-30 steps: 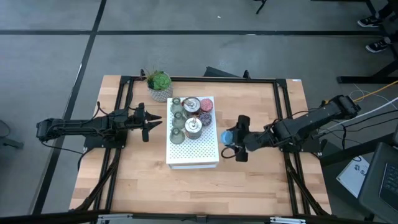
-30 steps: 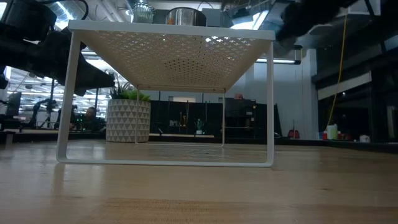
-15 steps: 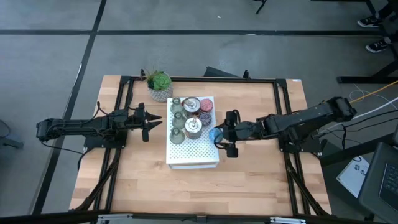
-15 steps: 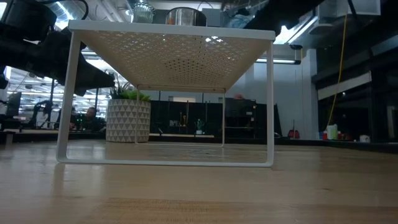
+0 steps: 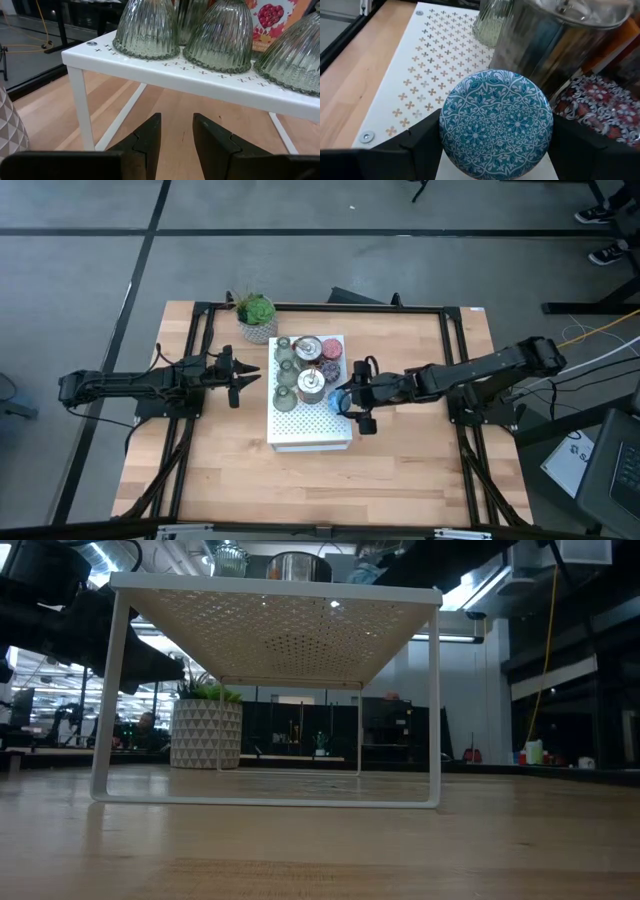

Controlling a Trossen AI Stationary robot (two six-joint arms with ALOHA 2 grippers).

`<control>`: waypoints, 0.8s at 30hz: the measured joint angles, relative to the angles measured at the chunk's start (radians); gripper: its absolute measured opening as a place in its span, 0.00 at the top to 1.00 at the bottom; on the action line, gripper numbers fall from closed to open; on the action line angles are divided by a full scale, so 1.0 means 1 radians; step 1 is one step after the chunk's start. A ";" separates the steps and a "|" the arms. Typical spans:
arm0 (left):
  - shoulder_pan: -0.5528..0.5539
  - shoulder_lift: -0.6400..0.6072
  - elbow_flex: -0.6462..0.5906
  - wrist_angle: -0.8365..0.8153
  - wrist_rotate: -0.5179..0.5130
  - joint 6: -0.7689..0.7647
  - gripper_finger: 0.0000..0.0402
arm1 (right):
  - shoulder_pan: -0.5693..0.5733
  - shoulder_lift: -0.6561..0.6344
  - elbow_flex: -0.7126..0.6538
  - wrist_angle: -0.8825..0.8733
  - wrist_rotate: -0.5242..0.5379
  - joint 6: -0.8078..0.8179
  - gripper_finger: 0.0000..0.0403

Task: Pick & Place candle stick holders
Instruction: Align the blue patterned scented candle with the other black patterned scented candle on the shelf, then return to Home Position

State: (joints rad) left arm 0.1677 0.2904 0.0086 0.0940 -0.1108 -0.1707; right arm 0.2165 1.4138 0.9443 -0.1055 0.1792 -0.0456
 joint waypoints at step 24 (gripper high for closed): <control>0.000 0.000 0.000 0.000 0.000 0.000 0.73 | 0.001 -0.011 0.000 0.031 0.000 0.031 0.12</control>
State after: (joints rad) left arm 0.1673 0.2901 0.0084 0.0940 -0.1108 -0.1707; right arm 0.2172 1.4026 0.9443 -0.0741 0.1791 -0.0150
